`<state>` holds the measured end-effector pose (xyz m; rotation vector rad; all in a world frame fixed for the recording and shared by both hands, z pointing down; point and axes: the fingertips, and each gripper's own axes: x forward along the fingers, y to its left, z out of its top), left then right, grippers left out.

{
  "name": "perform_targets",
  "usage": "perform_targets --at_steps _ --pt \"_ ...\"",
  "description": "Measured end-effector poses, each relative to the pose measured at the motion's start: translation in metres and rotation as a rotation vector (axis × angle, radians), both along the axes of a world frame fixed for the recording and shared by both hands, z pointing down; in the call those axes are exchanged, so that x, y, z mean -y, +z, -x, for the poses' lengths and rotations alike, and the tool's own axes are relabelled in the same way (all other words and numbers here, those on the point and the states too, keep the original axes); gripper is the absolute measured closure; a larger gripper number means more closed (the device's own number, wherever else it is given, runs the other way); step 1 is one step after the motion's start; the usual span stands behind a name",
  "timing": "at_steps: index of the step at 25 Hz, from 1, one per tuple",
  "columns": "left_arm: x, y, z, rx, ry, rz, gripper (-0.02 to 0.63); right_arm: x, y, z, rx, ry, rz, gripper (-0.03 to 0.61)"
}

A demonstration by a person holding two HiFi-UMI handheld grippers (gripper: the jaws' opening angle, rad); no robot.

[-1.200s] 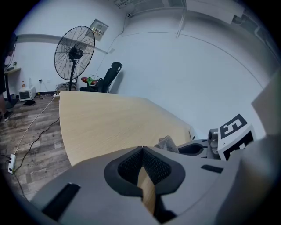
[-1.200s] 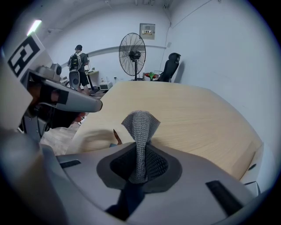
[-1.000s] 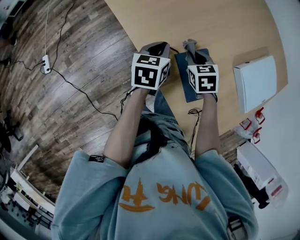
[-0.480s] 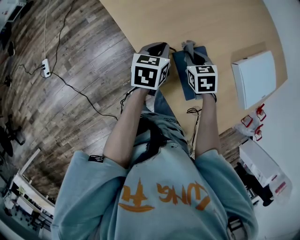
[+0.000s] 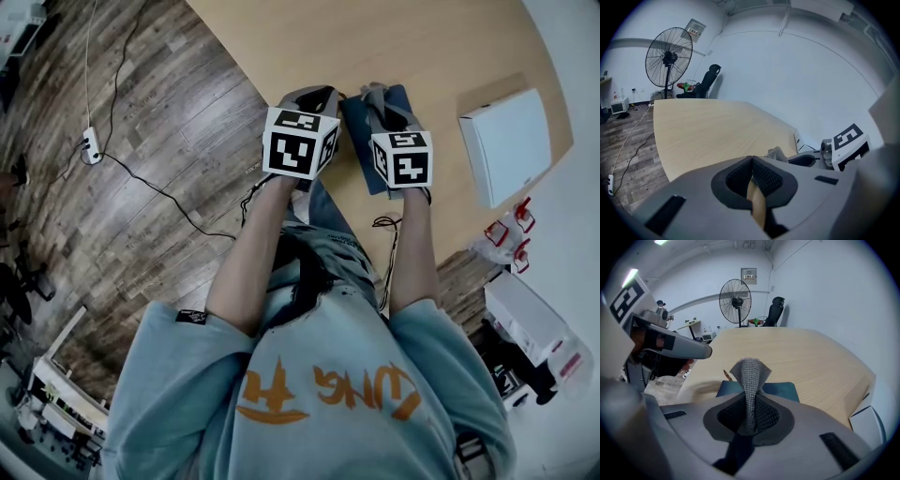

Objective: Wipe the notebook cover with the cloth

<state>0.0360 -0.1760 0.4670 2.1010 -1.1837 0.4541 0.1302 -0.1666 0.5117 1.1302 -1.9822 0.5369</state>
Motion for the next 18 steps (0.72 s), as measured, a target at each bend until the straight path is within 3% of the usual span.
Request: perform_targets --at_steps 18 --pt "-0.015 -0.003 -0.014 0.012 0.057 -0.007 0.596 -0.024 -0.003 -0.014 0.005 0.042 -0.006 0.549"
